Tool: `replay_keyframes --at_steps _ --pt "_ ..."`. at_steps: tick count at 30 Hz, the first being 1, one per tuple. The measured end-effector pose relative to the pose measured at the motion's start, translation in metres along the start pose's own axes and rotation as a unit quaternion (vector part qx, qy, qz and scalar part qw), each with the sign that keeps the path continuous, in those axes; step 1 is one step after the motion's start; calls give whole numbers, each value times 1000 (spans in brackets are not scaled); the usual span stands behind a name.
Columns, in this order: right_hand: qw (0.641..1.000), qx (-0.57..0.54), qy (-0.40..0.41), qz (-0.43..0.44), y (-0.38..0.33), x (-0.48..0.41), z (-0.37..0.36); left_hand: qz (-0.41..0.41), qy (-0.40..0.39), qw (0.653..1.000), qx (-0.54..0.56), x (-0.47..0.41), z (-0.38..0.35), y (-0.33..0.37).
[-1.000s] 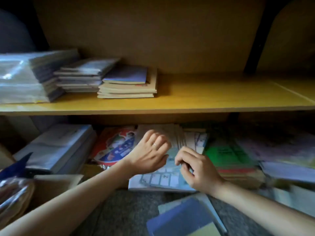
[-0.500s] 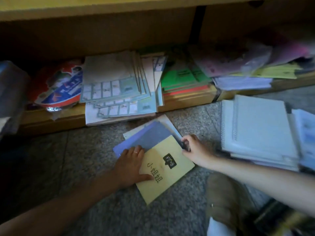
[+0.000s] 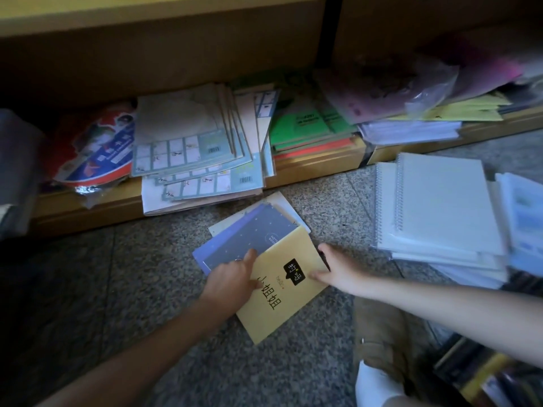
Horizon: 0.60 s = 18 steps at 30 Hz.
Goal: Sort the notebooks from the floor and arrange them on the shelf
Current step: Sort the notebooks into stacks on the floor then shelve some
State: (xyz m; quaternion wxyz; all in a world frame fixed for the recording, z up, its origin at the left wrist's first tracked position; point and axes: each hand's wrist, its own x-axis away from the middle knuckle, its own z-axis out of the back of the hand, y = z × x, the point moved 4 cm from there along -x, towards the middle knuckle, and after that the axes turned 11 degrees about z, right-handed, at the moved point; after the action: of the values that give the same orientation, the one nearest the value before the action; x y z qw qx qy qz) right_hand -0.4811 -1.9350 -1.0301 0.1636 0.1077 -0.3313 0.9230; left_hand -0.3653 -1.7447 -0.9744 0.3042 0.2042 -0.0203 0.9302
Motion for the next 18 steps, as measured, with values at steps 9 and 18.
replay_keyframes --at_steps 9,18 --pt "951 -226 189 92 -69 17 69 18 123 891 437 11 116 -18" --pt "841 -385 225 307 -216 5 154 -20 372 776 508 47 254 -37"
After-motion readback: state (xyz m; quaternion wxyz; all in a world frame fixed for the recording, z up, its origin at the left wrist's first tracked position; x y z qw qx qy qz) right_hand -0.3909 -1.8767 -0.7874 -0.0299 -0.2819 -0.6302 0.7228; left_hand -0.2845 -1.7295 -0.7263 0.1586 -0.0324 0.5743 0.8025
